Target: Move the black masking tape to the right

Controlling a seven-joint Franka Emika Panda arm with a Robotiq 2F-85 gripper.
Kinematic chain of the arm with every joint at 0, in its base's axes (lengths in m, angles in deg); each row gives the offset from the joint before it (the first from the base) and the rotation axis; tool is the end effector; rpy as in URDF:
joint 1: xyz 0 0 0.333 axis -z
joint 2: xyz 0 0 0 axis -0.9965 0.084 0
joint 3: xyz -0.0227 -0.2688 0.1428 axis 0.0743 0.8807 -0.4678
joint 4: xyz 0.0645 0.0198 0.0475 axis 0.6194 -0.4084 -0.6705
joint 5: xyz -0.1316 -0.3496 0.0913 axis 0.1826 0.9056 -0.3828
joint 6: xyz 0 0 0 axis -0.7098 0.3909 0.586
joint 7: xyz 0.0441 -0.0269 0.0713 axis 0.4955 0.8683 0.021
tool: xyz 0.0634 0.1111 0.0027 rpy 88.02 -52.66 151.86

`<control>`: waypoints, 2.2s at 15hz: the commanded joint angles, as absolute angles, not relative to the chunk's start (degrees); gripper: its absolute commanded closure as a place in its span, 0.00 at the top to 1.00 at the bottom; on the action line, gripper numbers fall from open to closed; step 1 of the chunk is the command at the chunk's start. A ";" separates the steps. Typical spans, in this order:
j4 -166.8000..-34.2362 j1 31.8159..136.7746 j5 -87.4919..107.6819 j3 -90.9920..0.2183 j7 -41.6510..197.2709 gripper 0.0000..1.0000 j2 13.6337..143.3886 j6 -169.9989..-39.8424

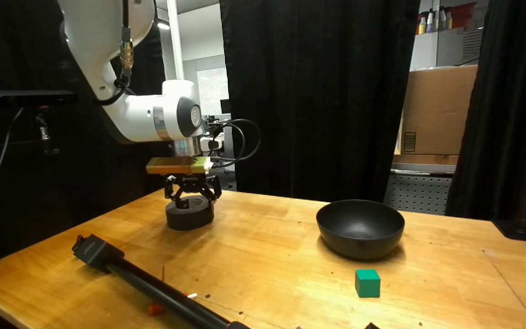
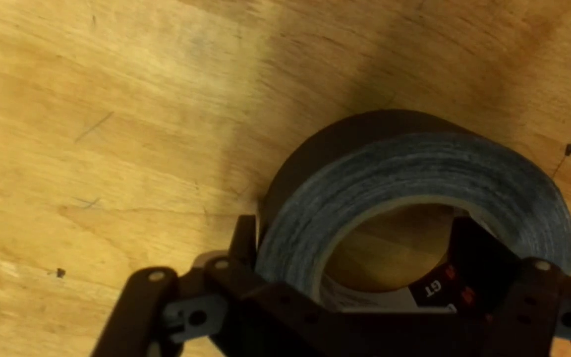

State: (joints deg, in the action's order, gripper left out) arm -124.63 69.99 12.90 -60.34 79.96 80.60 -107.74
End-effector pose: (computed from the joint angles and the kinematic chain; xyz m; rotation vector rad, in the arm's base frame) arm 0.5333 0.2578 0.2676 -3.0733 -0.6233 -0.0763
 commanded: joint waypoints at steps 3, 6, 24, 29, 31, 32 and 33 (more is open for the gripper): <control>-121.70 69.81 13.60 -59.51 79.32 0.75 83.14 -106.85; -121.82 69.87 13.62 -59.11 79.39 0.63 83.13 -106.97; -127.38 79.70 11.03 -52.59 74.88 0.08 76.56 -108.22; -126.02 85.04 8.46 -50.36 72.67 0.08 76.93 -108.46; -125.94 85.98 8.21 -49.97 72.63 0.08 77.12 -108.93; -126.03 86.26 8.00 -49.97 72.72 0.08 77.04 -108.96; -126.13 86.52 7.61 -50.02 72.74 0.08 77.01 -108.99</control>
State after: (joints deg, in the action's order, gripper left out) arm -125.59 86.21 9.78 -50.11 73.64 78.79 -108.09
